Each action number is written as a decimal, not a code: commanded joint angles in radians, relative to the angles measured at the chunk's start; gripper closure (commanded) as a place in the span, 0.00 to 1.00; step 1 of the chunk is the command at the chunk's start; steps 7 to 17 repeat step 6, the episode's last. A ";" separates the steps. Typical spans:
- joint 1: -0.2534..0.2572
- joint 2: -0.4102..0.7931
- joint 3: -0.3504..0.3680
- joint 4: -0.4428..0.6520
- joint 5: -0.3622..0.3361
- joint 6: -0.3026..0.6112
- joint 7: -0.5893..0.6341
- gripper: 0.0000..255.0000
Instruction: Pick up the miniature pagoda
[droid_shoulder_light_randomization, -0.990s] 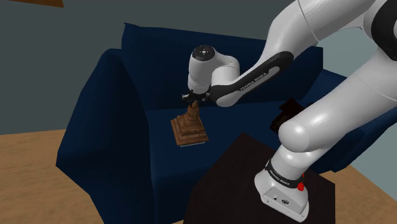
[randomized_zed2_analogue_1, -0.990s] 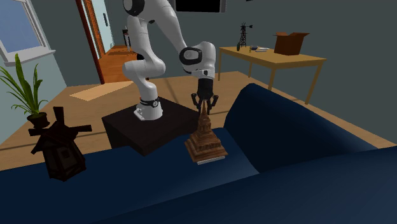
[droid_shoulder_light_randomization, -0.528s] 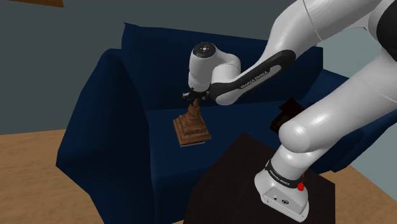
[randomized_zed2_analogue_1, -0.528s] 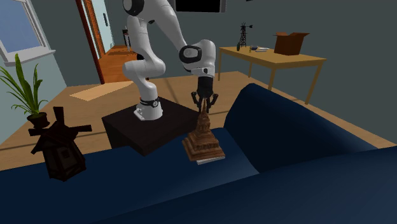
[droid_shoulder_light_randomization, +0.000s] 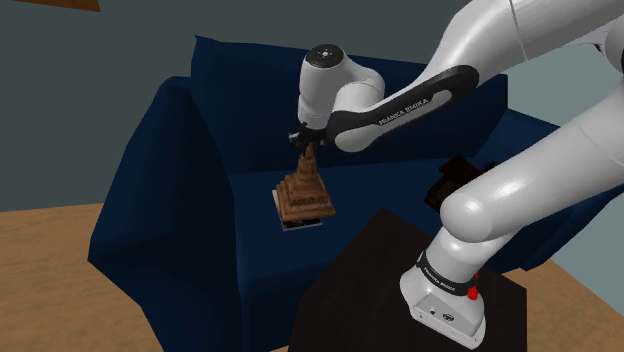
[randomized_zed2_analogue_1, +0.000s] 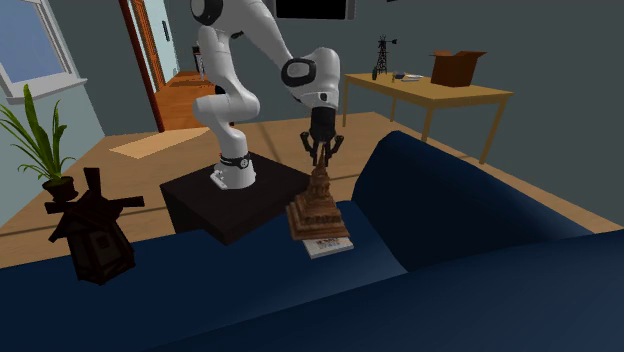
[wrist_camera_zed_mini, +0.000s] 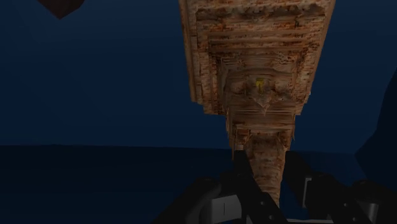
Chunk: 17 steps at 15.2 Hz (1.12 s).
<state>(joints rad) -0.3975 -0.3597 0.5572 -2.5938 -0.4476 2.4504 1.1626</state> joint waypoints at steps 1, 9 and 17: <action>0.012 -0.019 -0.014 0.012 0.023 -0.023 -0.028 1.00; 0.030 -0.046 -0.031 0.031 0.053 -0.062 -0.065 1.00; 0.030 -0.046 -0.031 0.031 0.053 -0.062 -0.065 1.00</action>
